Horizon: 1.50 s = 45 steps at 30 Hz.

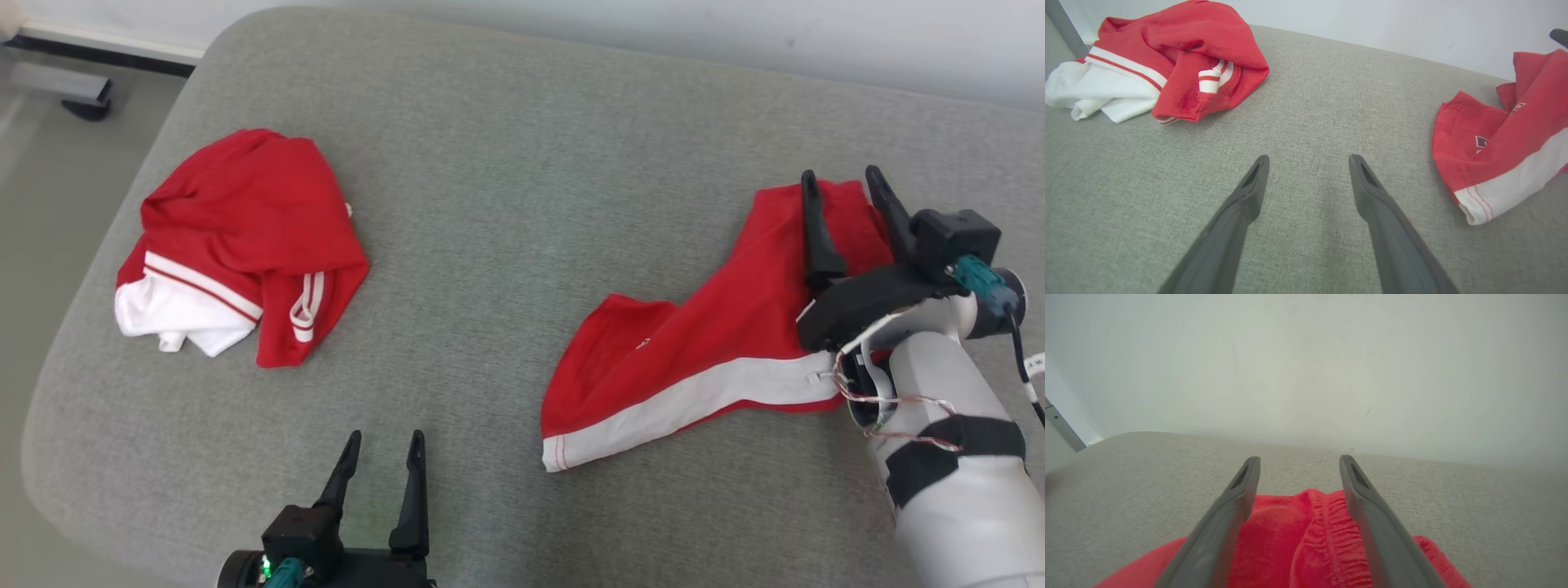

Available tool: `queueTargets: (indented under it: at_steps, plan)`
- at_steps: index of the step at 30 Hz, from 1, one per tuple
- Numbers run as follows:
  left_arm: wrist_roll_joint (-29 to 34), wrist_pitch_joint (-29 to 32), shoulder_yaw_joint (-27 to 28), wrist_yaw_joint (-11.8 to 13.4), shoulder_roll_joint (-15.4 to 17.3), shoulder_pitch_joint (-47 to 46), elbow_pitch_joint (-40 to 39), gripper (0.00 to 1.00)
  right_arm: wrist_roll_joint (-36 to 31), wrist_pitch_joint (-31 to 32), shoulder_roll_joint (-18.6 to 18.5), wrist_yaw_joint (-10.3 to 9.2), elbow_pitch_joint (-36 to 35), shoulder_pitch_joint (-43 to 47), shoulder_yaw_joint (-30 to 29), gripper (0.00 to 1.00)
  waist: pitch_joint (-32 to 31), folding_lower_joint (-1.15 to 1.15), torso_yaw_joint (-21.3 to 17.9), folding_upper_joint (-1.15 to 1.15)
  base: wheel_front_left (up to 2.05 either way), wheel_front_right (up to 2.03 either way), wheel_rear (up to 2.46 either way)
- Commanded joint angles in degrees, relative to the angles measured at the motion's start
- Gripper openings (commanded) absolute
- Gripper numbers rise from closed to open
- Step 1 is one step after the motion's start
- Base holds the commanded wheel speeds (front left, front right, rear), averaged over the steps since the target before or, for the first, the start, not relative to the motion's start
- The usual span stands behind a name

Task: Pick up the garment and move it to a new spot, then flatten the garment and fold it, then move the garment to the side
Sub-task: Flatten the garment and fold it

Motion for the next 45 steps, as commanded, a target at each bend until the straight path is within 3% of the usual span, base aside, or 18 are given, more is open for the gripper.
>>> queueTargets:
  at_steps: [1,8,13,20,28,30,31,33,34,45]
  plan:
    - [-0.33,-0.2,0.56,-0.15,0.07,0.76,0.05,1.0,0.56,-0.01,-0.05,0.07,-1.66,1.79,0.55,1.0,-1.28,-0.02,-2.31,-0.01,0.0,0.0,0.0]
    - [0.57,-0.2,1.71,-0.82,0.06,0.57,0.05,1.0,6.54,-0.01,-1.4,0.07,-11.79,9.88,0.94,1.0,-3.49,-0.02,-8.0,-0.01,0.0,0.0,0.0]
    - [0.86,-0.2,1.82,-1.18,0.08,0.55,0.16,1.0,9.16,-0.01,-2.46,0.07,-14.27,15.67,3.24,1.0,-3.58,-0.02,-10.02,-0.01,0.0,0.0,0.0]
    - [0.94,-0.2,1.45,-1.48,0.1,-0.01,0.39,1.0,10.31,0.0,-3.78,0.07,-12.84,16.01,6.62,1.0,-2.49,-0.02,-9.61,-0.01,0.0,0.0,0.0]
    - [0.73,-0.2,1.22,-1.47,0.07,0.1,0.64,1.0,10.97,-0.01,-5.83,0.07,-7.34,11.65,10.73,1.0,-1.07,-0.02,-6.44,-0.01,0.0,0.0,0.0]
    - [0.77,-0.2,1.27,-1.57,0.06,0.09,0.62,1.0,11.0,-0.01,-6.38,0.07,-5.45,10.82,11.34,0.83,-0.85,-0.02,-5.84,-0.01,0.0,0.0,0.0]
    - [0.76,-0.2,1.29,-1.46,0.07,0.13,0.52,1.0,11.31,-0.01,-6.32,0.07,-4.95,10.45,11.52,0.49,-0.81,-0.02,-5.67,-0.01,0.0,0.0,0.0]
    - [0.86,-0.2,1.38,-1.29,0.07,0.22,0.3,1.0,11.78,-0.01,-6.36,0.07,-4.25,10.01,12.0,0.23,-0.75,-0.02,-5.47,-0.01,0.0,0.0,0.0]
    - [0.93,-0.2,1.46,-1.21,0.07,0.26,0.22,1.0,11.98,-0.01,-6.41,0.07,-4.22,9.81,12.15,0.0,-0.76,-0.02,-5.46,-0.01,0.0,0.0,0.0]
    - [2.15,-0.2,2.8,-1.89,0.07,1.88,0.72,1.0,13.79,-0.01,-4.05,0.07,-10.54,15.77,7.5,0.0,-5.09,-0.02,-10.81,-0.01,0.0,0.0,0.0]
